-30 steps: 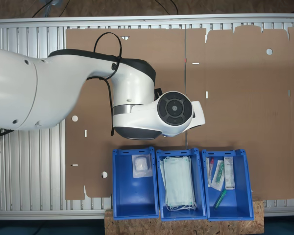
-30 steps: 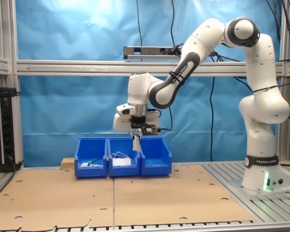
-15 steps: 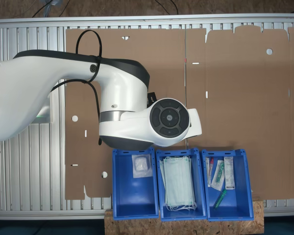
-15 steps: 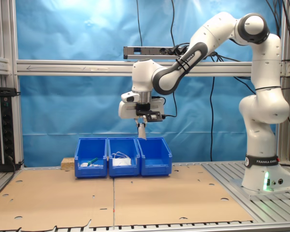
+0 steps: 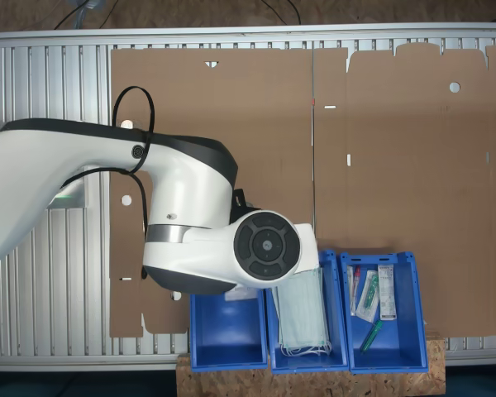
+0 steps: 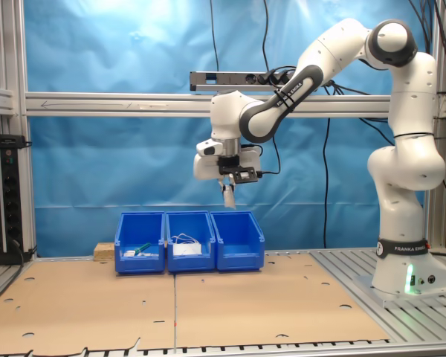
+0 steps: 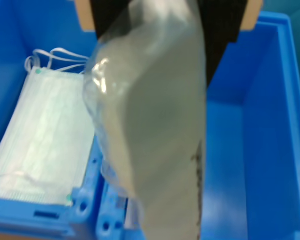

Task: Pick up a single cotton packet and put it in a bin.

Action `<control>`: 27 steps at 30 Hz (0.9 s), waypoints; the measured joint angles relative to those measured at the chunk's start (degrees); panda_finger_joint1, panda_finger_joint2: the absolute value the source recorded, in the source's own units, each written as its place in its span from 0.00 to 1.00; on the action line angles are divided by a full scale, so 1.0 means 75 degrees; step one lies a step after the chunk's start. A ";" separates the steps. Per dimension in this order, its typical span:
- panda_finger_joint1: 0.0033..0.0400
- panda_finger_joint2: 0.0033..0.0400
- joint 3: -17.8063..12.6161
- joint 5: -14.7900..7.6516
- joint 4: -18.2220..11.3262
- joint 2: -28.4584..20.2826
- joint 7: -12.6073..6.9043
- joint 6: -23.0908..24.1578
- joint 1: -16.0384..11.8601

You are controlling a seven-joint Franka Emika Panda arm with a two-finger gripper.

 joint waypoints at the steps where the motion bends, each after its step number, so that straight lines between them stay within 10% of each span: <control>1: 0.07 0.07 -0.0150 -0.0075 -0.0002 -0.0019 -0.0037 -0.0006 0.0000; 27: 0.07 0.07 -0.1549 -0.0394 0.0253 0.0572 -0.0285 0.0111 -0.0035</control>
